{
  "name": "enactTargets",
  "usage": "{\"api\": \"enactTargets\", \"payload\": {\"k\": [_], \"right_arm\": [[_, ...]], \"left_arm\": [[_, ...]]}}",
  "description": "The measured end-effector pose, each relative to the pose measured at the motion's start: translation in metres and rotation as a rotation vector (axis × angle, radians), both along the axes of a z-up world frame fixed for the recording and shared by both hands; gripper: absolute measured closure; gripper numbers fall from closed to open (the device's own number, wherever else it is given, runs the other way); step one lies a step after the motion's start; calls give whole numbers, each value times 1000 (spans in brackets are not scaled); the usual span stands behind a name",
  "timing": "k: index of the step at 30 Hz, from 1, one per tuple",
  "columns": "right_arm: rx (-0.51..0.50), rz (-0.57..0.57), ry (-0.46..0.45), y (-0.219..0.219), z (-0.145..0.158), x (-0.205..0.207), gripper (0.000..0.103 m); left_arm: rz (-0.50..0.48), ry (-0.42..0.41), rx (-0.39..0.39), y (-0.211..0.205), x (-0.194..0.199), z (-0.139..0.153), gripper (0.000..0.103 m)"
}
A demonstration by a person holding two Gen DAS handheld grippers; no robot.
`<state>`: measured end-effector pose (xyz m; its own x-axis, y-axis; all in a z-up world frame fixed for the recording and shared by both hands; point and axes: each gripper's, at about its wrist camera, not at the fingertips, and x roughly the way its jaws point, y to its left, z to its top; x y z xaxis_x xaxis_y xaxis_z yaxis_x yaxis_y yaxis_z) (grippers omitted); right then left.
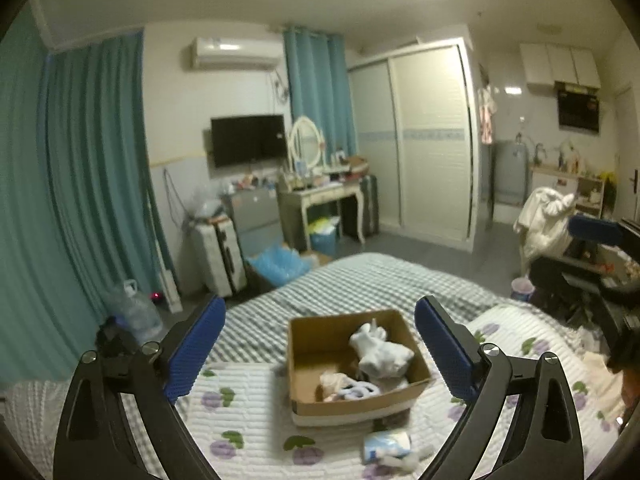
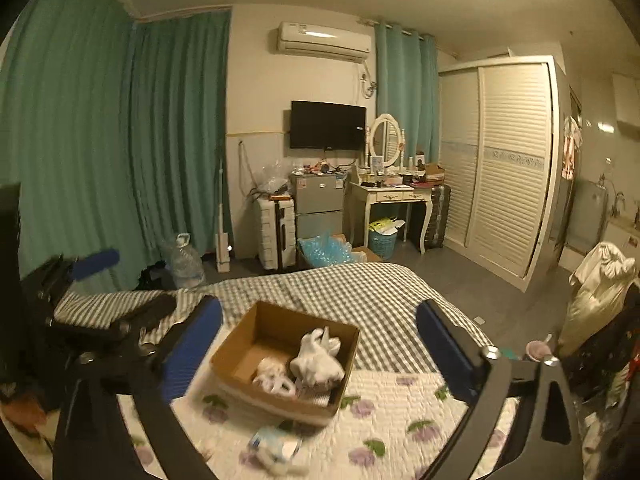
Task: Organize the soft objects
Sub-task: 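Grasp the white mask with the left gripper while the right grasps a white sock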
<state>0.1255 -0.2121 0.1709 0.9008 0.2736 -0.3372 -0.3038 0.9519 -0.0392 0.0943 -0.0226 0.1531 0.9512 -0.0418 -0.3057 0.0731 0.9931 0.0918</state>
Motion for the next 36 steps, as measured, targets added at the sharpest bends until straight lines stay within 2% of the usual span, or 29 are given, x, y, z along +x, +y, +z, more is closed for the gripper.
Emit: {"api": "enactTargets", "payload": {"k": [3, 6, 10, 11, 13, 17, 18, 20, 23, 25, 27, 33, 35, 36], "right_arm": [[-25, -7, -21, 4, 4, -39, 0], [-65, -30, -6, 10, -7, -71, 0], [-86, -37, 12, 13, -40, -96, 0], [-88, -35, 16, 15, -50, -99, 0], [-83, -31, 34, 19, -76, -98, 0], [-94, -61, 107, 32, -136, -73, 0], [-109, -89, 130, 37, -153, -60, 0], [-91, -50, 194, 43, -184, -40, 0], [-88, -35, 276, 49, -231, -13, 0], [-131, -42, 298, 53, -257, 1, 0], [-130, -43, 326, 53, -277, 15, 2], [-129, -42, 399, 55, -318, 44, 9], [-122, -38, 429, 55, -329, 53, 16], [-118, -38, 439, 55, -332, 56, 17]], "left_arm": [[11, -9, -9, 10, -19, 7, 6], [53, 13, -2, 22, -38, -5, 6], [74, 61, 49, 27, -47, -45, 6], [94, 84, 62, 31, -45, -63, 6], [123, 126, 45, 37, -39, -93, 6], [145, 241, -90, 54, -9, -154, 6], [157, 258, -108, 58, -12, -169, 6], [177, 312, -123, 59, 3, -202, 6], [172, 367, -94, 53, 5, -243, 6], [165, 395, -68, 48, 11, -261, 6], [161, 429, -46, 44, 17, -276, 6], [125, 500, -47, 39, 28, -307, 7], [114, 518, -30, 35, 31, -314, 8], [111, 524, -25, 33, 32, -317, 12]]}}
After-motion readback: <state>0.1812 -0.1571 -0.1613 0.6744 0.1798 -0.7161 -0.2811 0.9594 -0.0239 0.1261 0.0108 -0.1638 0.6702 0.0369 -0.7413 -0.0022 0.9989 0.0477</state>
